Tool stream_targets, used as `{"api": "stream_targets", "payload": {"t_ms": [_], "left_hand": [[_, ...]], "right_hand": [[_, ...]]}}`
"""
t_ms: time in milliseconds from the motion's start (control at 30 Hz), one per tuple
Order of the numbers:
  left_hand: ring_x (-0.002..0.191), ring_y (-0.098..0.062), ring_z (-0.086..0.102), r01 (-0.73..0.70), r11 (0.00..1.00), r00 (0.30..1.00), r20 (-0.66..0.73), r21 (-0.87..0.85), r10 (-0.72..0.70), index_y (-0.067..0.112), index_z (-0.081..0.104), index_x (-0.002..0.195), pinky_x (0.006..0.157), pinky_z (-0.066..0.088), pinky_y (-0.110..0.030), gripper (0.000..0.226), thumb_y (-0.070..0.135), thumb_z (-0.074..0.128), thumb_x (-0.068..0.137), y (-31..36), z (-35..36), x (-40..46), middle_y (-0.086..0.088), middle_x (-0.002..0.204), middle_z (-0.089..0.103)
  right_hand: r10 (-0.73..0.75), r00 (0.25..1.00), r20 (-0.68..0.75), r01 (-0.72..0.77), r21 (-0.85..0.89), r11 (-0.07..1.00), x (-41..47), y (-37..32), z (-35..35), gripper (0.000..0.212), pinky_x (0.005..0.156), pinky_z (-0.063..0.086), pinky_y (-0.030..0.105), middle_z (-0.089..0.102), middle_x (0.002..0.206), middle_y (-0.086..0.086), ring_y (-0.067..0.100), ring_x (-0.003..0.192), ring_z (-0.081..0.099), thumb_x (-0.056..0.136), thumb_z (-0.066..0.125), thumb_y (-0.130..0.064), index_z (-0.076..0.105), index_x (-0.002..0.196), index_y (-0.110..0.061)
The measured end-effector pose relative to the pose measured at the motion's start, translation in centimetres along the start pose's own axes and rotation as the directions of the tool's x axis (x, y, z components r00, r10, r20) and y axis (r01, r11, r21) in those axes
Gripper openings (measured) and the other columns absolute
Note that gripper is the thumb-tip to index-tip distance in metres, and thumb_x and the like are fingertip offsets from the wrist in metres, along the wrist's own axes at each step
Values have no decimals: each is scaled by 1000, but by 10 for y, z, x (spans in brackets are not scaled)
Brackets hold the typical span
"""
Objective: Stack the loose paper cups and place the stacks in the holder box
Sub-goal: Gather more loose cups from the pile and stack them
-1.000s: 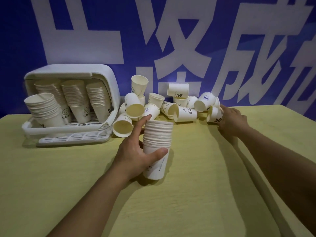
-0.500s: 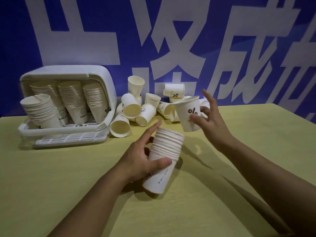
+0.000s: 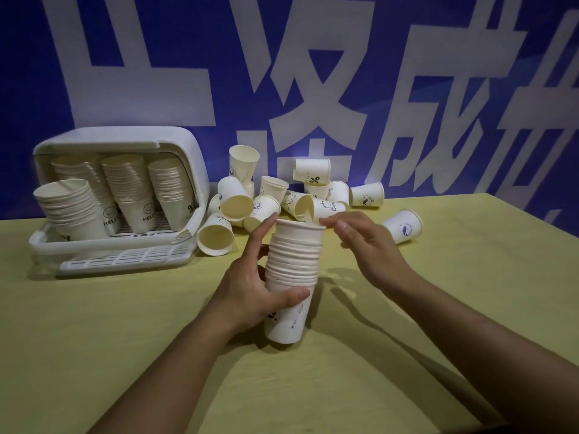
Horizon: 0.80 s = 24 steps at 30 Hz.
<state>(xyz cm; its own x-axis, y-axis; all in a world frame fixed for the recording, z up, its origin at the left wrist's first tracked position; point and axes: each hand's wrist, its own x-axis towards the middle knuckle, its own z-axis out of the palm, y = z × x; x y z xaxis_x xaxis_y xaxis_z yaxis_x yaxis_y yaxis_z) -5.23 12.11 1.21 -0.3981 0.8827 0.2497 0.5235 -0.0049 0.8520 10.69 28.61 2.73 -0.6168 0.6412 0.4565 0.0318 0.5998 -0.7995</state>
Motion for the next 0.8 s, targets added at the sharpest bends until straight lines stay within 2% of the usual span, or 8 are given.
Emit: {"api": "stream_targets", "payload": {"t_ms": [67,133,233,333,433,533,667,800], "left_hand": [[111,5,55,-2,1000,1000,-12,-16,1,77,15,133,93,53,-36,111,66,83,46,0,0,1,22,126,50],[105,3,58,0,1000,999,-35,-22,-1,77,19,129,85,53,-30,107,65,83,45,1,-1,2,19,126,53],[102,-3,62,1,1000,999,-43,-20,-2,76,20,126,87,56,-36,104,64,83,44,1,-2,2,14,128,55],[101,-5,63,1,1000,1000,-20,-14,-1,77,19,126,85,56,-37,104,66,82,45,1,-2,1,20,125,53],[100,-2,62,-8,1000,1000,-13,-3,8,77,18,128,83,54,-33,104,67,80,45,1,-1,1,25,121,50],[100,-2,62,-12,1000,1000,-11,-6,12,76,19,131,85,54,-33,105,67,79,46,1,0,1,23,122,52],[99,0,61,-6,1000,1000,-6,-12,6,80,17,127,79,52,-28,103,69,78,45,3,-1,0,29,120,48],[99,-3,62,-4,1000,1000,-7,-9,4,80,16,127,80,53,-31,103,69,78,46,2,-1,0,29,120,48]], "right_hand": [[28,992,-127,-52,-187,981,12,19,-15,19,86,49,27,62,121,-7,1,101,59,99,58,-35,68,115,-40],[89,964,-250,-199,-458,866,22,44,-34,29,93,47,33,56,130,1,14,113,56,97,61,-35,64,127,-35],[249,936,-250,-342,-815,467,23,77,-60,57,112,30,53,34,155,7,34,142,28,95,61,-43,42,148,-32],[421,893,-162,-319,-887,335,19,95,-76,73,116,22,60,15,165,7,39,150,10,93,64,-38,25,155,-31],[395,917,-65,-184,-944,273,19,95,-85,67,114,33,56,27,161,7,40,145,22,94,63,-29,32,153,-31],[355,934,36,-29,-984,178,23,87,-87,58,107,42,46,36,156,4,38,139,33,95,62,-36,39,148,-32],[377,926,-5,-109,-961,254,26,86,-81,54,108,42,45,41,148,4,34,135,35,92,57,-58,50,135,-25],[249,947,-201,-316,-715,624,20,94,-68,26,102,45,41,43,144,7,30,126,40,90,72,-34,62,107,-17]]}}
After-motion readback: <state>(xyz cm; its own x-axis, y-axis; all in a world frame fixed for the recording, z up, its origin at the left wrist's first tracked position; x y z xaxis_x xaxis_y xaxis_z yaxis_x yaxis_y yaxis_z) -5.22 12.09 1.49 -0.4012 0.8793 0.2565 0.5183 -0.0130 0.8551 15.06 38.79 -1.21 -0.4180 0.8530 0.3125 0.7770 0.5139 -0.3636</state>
